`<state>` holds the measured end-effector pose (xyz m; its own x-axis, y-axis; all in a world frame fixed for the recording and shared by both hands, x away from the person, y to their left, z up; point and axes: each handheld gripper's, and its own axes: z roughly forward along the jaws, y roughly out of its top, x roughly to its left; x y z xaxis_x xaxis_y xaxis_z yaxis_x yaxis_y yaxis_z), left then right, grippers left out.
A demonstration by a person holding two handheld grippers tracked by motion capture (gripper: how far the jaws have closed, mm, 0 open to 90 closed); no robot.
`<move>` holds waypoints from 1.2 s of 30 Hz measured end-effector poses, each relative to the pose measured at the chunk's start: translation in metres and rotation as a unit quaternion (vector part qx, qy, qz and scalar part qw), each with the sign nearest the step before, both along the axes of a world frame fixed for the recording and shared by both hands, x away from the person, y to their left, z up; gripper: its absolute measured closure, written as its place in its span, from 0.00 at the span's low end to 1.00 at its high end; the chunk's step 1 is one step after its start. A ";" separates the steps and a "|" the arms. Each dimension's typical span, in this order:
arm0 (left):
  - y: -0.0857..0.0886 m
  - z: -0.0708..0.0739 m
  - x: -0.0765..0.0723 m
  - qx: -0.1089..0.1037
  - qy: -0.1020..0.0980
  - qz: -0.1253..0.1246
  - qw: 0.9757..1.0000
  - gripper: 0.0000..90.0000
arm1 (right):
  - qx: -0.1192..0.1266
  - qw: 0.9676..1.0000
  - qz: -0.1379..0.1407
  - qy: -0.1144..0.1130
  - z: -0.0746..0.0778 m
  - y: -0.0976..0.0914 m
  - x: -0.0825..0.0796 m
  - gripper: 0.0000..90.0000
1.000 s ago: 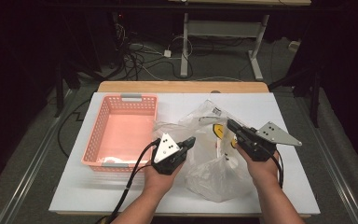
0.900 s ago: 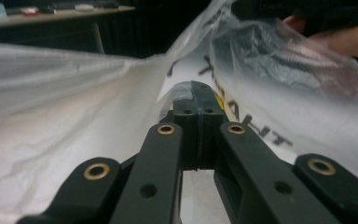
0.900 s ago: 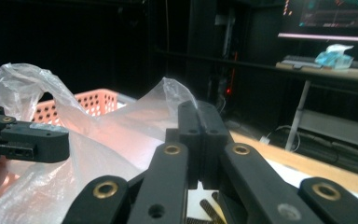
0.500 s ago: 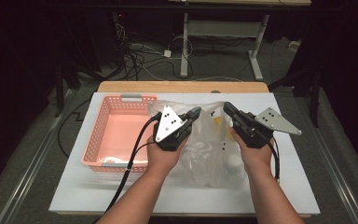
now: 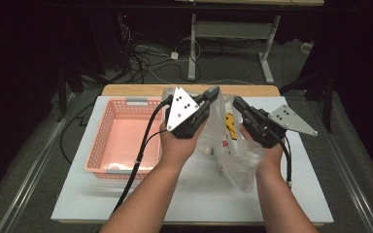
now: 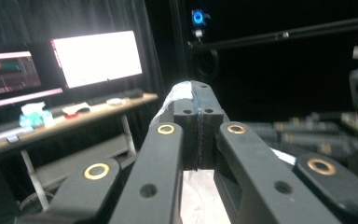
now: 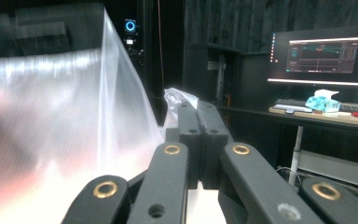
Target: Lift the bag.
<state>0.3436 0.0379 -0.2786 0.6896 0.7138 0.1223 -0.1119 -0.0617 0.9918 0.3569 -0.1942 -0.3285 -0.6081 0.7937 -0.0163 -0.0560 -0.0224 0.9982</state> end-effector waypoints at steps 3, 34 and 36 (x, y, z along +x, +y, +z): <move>0.001 0.011 -0.001 -0.004 -0.013 0.004 1.000 0.98 | -0.002 1.000 0.002 -0.001 0.000 0.002 0.000 1.00; 0.014 -0.003 0.010 -0.001 0.009 0.023 1.000 0.98 | 0.040 0.996 -0.006 -0.084 0.077 0.028 0.001 1.00; 0.014 0.001 0.011 -0.004 0.006 0.023 1.000 0.98 | 0.039 0.996 -0.014 -0.073 0.067 0.026 0.006 1.00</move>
